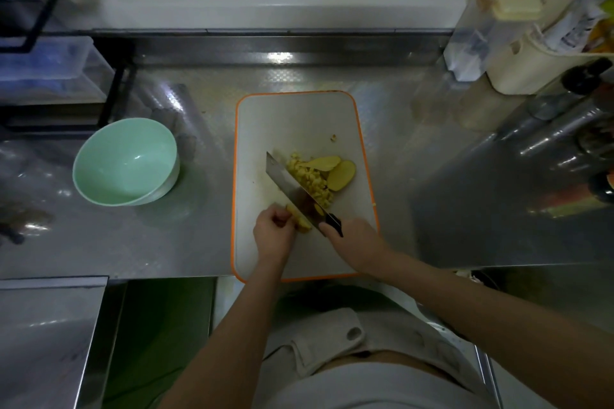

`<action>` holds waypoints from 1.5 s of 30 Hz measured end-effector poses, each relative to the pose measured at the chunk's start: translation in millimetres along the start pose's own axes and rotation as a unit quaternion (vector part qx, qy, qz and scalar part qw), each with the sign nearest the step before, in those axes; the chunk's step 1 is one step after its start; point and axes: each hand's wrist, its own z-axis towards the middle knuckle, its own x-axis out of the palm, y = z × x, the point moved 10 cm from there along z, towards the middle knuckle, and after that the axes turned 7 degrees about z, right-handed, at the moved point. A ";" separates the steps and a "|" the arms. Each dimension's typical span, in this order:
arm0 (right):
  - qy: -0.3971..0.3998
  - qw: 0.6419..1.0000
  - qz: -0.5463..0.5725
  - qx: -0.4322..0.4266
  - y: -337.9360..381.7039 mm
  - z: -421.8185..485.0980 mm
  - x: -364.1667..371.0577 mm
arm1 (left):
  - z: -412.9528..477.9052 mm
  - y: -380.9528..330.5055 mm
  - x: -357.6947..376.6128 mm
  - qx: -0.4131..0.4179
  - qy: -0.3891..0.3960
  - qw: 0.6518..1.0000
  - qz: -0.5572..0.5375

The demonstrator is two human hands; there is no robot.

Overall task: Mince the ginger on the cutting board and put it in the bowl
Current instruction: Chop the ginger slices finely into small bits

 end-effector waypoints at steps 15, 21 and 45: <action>0.025 0.999 0.014 0.016 -1.9 0.2 7.9 | 3.1 -1.4 -2.7 -0.051 0.012 0.999 0.007; 0.034 0.999 0.014 0.014 -2.6 -1.1 9.6 | 4.3 -3.5 -4.1 -0.079 0.025 0.996 0.013; 0.022 1.000 0.013 -0.013 -4.4 6.4 19.5 | 3.7 -1.9 -4.4 -0.087 0.025 0.996 0.007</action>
